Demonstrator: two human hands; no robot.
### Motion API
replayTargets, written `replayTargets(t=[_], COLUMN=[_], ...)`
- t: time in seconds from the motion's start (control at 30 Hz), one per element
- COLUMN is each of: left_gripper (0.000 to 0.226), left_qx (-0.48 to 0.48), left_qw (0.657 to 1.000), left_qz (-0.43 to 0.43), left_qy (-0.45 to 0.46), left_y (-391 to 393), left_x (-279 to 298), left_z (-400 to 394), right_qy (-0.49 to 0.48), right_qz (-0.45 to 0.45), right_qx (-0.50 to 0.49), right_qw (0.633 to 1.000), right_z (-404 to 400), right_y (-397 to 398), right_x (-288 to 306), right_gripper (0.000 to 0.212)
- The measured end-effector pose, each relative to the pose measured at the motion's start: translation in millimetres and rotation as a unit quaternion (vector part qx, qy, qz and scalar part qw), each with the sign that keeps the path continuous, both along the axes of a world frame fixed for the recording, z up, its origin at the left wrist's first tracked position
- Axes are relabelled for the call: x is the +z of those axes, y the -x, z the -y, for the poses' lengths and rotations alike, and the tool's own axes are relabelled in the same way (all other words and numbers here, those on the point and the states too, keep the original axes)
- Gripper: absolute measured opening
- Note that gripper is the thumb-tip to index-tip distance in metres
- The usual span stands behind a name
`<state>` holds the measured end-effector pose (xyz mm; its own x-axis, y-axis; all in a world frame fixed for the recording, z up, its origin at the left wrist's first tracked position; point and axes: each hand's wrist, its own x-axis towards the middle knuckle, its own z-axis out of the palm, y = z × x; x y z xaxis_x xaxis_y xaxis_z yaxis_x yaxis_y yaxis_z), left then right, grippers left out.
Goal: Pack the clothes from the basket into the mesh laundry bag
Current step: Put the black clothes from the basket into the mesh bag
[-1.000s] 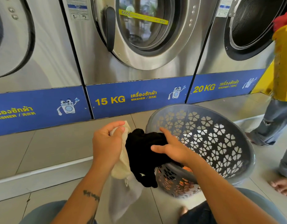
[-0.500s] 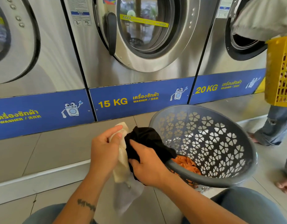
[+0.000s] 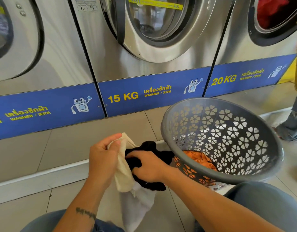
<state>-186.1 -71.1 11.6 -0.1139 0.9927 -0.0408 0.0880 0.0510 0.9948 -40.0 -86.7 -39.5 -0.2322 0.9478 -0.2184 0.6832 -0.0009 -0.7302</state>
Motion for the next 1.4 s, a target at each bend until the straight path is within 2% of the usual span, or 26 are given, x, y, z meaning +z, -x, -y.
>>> replayTargets(t=[0.07,0.1,0.13,0.2,0.27,0.33,0.4,0.57,0.63,0.77,0.87,0.97,1.03,1.1,1.17,1.27,1.33,1.4], left_gripper=[0.028,0.027,0.027,0.028,0.030,0.032,0.032,0.037,0.037,0.039,0.047,0.047,0.047,0.050,0.048,0.046,0.044,0.044], left_qx=[0.000,-0.004,-0.008,-0.023,-0.045,-0.061,-0.065,-0.083,-0.087,-0.076,-0.047,-0.030,-0.032,-0.033,-0.036,-0.044,-0.052,-0.063], left_qw=[1.000,0.999,0.998,0.996,0.993,0.990,0.990,0.976,0.970,0.959,0.948,0.941,0.937,0.932,0.923,0.912,0.912,0.915], left_qz=[-0.020,-0.038,-0.056,-0.077,-0.095,-0.106,-0.106,-0.184,-0.208,-0.242,-0.278,-0.292,-0.298,-0.309,-0.336,-0.363,-0.366,-0.358], left_qy=[0.017,0.023,0.030,0.045,0.057,0.066,0.073,0.082,0.096,0.123,0.144,0.170,0.180,0.184,0.185,0.185,0.179,0.174], left_y=[0,-1,-2,-3,-3,-1,4,14,16,17,25,35,40,43,44,43,41,39], left_x=[-10,-16,-22,-33,-42,-46,-46,-47,-49,-54,-56,-57,-58,-60,-61,-62,-61,-59], left_z=[-3,-4,-5,-4,0,5,7,7,6,3,-1,-2,-3,-5,-7,-10,-11,-11], right_qy=[-0.090,-0.113,-0.094,0.046,0.160,0.194,0.197,0.124,0.099,0.077,0.134,0.208,0.220,0.205,0.157,0.116,0.120,0.128], right_qz=[0.082,0.138,0.180,0.176,0.057,-0.099,-0.165,-0.096,-0.084,-0.157,-0.175,-0.060,0.052,0.102,0.065,-0.016,-0.030,0.003], right_qx=[-0.037,-0.048,-0.062,-0.088,-0.114,-0.156,-0.182,-0.197,-0.186,-0.219,-0.133,-0.031,0.012,0.028,0.000,-0.117,-0.159,-0.148], right_qw=[0.992,0.983,0.977,0.979,0.979,0.963,0.949,0.968,0.974,0.960,0.966,0.976,0.974,0.973,0.985,0.986,0.980,0.981], right_z=[2,3,5,5,11,16,15,10,10,8,9,13,8,1,-2,1,7,12], right_y=[-4,-5,-7,-13,-17,-26,-35,-17,-2,35,65,74,68,62,57,42,32,27], right_x=[-5,-9,-12,-35,-58,-76,-84,-83,-81,-72,-83,-96,-103,-108,-103,-111,-120,-123], right_gripper=[0.055,0.061,0.071,0.098,0.118,0.108,0.096,0.049,0.041,0.044,0.045,0.047,0.054,0.063,0.072,0.084,0.089,0.085])
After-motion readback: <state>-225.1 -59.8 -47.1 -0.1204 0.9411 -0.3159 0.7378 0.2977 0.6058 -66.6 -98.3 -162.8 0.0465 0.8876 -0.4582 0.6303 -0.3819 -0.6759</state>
